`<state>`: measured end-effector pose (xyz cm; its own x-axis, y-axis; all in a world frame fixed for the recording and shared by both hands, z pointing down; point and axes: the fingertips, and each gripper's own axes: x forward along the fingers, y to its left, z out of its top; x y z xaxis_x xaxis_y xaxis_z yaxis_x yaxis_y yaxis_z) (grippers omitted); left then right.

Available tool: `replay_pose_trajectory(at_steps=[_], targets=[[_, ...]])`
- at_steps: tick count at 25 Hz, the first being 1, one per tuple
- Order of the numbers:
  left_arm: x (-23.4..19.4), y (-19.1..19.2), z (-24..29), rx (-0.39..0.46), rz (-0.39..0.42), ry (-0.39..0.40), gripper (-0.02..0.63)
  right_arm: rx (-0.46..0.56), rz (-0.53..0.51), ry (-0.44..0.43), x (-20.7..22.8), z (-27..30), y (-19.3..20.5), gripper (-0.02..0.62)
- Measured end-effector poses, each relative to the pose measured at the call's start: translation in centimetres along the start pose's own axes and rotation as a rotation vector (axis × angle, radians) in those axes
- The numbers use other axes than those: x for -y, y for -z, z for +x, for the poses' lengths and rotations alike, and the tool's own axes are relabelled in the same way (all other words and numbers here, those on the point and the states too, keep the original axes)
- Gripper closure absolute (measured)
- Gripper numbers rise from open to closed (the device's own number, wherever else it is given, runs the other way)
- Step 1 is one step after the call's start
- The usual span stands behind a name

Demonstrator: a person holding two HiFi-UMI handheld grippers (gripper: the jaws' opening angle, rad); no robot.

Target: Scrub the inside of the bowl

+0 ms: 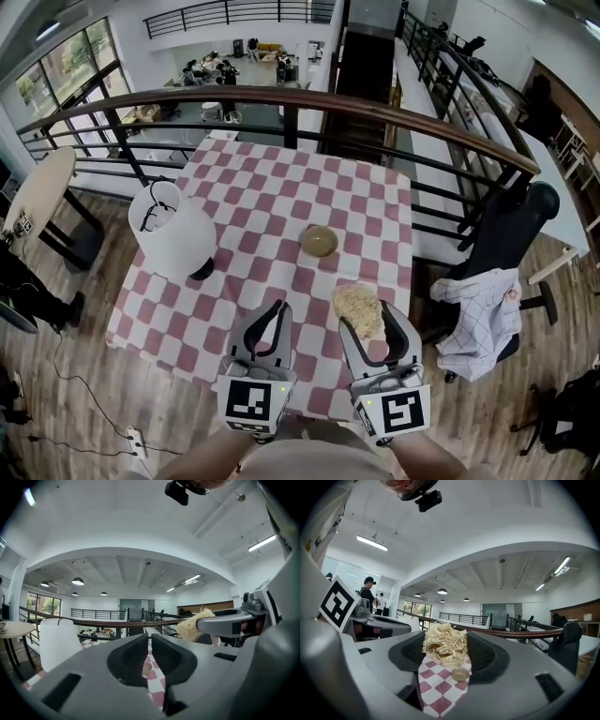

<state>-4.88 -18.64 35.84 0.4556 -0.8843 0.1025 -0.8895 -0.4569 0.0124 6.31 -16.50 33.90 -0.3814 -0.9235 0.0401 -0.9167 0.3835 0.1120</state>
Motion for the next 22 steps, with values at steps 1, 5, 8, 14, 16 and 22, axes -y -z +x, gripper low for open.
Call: replay_pose_trajectory(at_steps=[1,5,8,14,16,22], targets=[[-0.2,0.2,0.6,-0.003,0.007,-0.003,0.588,0.001,0.0,0.001,0.4,0.4,0.1,0.344],[-0.8,1.1,3.4,0.004,0.043,0.01,0.583,0.006,-0.005,0.019,2.0,2.4,0.9,0.344],[-1.4,2.0,5.6,-0.02,0.034,0.017,0.537,-0.004,-0.002,0.033,3.2,4.4,2.3,0.344],[-3.3,5.5,10.8,-0.076,0.004,0.019,0.534,-0.012,0.045,0.06,5.8,7.4,4.6,0.344],[-4.3,6.9,12.6,-0.109,0.005,0.018,0.529,-0.016,0.048,0.072,6.4,8.3,5.5,0.344],[-5.5,9.9,17.6,-0.181,-0.13,0.026,0.497,-0.044,0.064,0.094,7.5,10.4,8.4,0.344]])
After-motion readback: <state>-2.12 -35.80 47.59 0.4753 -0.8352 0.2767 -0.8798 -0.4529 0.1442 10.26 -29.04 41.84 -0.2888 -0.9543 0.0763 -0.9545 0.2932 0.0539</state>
